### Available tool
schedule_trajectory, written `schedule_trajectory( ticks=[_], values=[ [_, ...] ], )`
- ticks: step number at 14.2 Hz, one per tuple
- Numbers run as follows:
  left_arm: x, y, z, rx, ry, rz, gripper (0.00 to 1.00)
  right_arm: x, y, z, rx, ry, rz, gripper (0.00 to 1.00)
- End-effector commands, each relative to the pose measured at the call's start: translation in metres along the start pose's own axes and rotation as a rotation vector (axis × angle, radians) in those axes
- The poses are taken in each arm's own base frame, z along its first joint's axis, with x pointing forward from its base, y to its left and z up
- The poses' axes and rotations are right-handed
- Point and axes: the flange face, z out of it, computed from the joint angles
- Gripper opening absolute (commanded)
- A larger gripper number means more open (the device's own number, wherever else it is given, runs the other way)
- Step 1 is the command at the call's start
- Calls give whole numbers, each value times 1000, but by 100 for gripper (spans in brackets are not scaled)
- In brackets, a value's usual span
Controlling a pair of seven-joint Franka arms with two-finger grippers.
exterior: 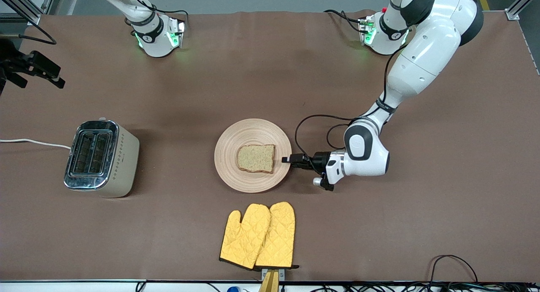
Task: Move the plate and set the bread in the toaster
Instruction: 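Keep pushing the wooden plate with the left gripper to the table middle, then withdraw the left gripper while the right gripper reaches over the bread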
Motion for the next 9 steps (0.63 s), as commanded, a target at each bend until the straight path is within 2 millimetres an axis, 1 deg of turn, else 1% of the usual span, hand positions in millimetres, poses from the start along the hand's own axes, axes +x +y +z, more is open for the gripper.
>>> schedule_trajectory(
  ticks=[1, 2, 3, 4, 5, 6, 7, 8, 9],
  values=[
    [15, 29, -44, 58, 38, -22, 100, 3, -19, 10, -9, -39, -32, 100],
    [24, 31, -71, 113, 56, -36, 100, 4, -29, 11, -9, -35, -47, 100],
    [31, 35, -94, 154, 71, -45, 100, 4, -40, 14, -9, -32, -54, 100],
    [38, 37, -122, 198, 94, -51, 100, 3, -55, 15, -8, -28, -42, 100],
    [44, 40, -141, 223, 107, -57, 100, 3, -73, 20, 0, -34, -6, 100],
    [52, 47, -159, 237, 120, -57, 100, 9, -87, 30, 3, -40, 21, 100],
    [55, 54, -171, 249, 118, -58, 100, 13, -109, 38, 17, -37, 28, 100],
    [59, 60, -194, 271, 138, -63, 100, 19, -128, 51, 33, -42, 31, 100],
    [61, 66, -209, 306, 154, -60, 100, 24, -148, 62, 56, -37, 40, 100]
  ],
)
